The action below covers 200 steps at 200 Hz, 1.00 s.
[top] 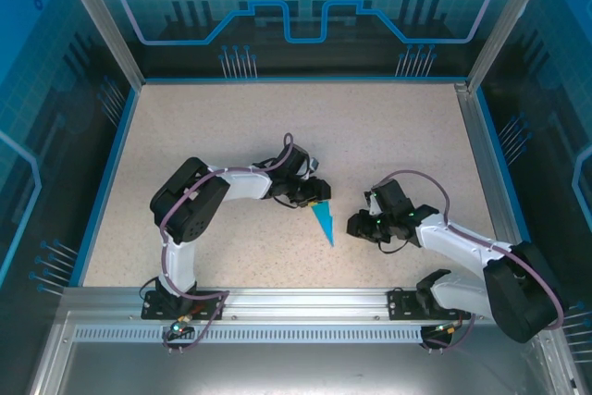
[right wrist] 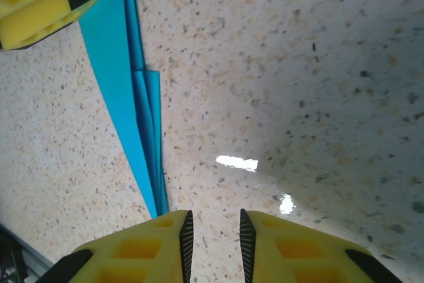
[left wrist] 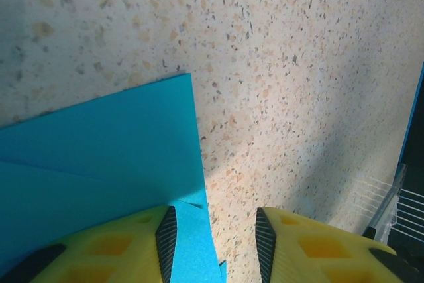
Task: Fold a paper plane with a square sheet of paper (pick it up from the middle)
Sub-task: Fold the wing for the fifth time at the center of the table.
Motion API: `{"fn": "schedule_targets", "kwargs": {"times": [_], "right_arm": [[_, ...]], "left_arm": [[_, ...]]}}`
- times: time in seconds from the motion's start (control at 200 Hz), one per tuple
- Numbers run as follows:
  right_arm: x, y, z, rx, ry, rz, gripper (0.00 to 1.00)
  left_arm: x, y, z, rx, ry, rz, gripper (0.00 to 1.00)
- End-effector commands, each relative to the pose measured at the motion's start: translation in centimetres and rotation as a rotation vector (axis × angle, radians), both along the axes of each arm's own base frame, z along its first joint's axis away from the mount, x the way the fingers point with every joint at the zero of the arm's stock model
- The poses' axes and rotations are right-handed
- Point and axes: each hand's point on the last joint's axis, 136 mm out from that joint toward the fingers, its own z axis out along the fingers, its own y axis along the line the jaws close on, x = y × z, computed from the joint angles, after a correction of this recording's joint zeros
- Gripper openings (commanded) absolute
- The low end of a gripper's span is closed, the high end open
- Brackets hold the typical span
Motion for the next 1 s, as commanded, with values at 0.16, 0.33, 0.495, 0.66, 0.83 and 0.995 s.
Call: {"fn": "schedule_targets", "kwargs": {"times": [0.16,0.33,0.495,0.66,0.83,0.995], "right_arm": [[0.8,0.7,0.6,0.053,-0.016,-0.005,0.28],[1.3,1.5,1.1,0.086,-0.026,0.010,0.29],[1.4,0.6,0.5,0.033,-0.013,-0.028,0.29],[1.5,-0.2,0.3,0.012,-0.029,-0.072,0.32],[1.4,-1.0,0.4,0.000,-0.055,-0.103,0.37],[1.4,-1.5,0.1,0.001,-0.061,-0.122,0.41]], "left_arm": [[0.2,1.5,-0.5,0.125,0.007,0.013,0.42],[0.2,1.1,0.3,0.110,-0.002,0.005,0.43],[0.3,0.9,1.8,0.137,-0.033,-0.029,0.48],[0.1,3.0,3.3,0.358,-0.072,-0.006,0.56],[-0.3,5.6,4.8,0.574,-0.095,0.041,0.60],[-1.3,6.1,5.5,0.663,-0.092,0.071,0.64]]}}
